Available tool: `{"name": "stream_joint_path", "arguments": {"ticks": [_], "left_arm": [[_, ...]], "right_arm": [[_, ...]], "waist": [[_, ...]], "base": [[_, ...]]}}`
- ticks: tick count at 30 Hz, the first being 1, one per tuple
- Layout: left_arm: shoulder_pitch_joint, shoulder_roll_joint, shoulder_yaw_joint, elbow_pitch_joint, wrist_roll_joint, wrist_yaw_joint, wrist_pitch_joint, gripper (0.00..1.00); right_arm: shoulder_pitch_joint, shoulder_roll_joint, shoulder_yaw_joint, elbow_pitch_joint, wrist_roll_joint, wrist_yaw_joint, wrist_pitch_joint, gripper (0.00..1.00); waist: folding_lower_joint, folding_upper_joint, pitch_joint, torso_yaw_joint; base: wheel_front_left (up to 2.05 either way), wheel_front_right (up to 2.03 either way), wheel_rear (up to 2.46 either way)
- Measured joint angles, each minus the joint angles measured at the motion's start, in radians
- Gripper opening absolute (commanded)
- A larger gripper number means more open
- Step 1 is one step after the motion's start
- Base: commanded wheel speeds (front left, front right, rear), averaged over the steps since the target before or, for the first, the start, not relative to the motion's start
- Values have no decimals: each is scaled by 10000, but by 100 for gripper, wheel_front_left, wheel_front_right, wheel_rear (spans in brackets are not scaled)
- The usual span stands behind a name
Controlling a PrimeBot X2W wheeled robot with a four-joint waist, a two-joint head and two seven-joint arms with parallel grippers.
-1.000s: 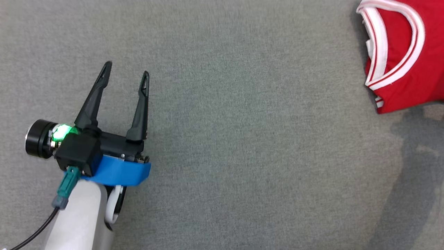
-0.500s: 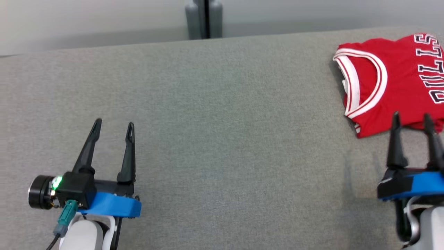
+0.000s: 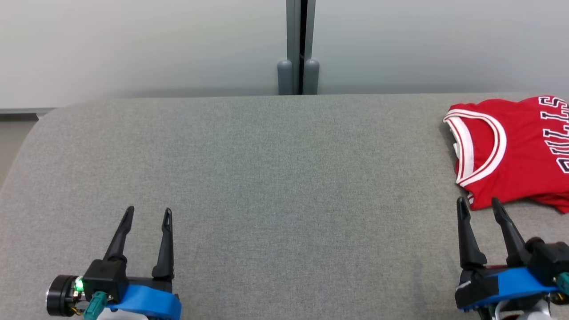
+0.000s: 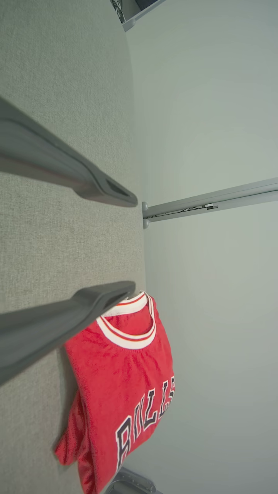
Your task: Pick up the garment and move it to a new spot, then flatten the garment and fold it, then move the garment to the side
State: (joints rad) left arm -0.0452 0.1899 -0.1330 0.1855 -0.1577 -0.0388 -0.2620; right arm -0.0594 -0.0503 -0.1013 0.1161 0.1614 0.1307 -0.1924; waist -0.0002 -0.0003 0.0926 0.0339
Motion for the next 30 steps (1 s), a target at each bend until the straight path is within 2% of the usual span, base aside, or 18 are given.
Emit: {"name": "stream_joint_path", "arguments": {"ticks": [12,30], "left_arm": [[653,-2,-347,566,-86,-105,50,100],[689,54,-403,725,-178,46,77,100]], "right_arm": [[1429,-2,-174,-558,90,0,520,100],[1672,-2,-54,-1116,-105,0,945,100]], "waist": [[0,1,-952,-110],[2,3,-1024,-165]], "base": [[0,0,0],[0,0,0]]}}
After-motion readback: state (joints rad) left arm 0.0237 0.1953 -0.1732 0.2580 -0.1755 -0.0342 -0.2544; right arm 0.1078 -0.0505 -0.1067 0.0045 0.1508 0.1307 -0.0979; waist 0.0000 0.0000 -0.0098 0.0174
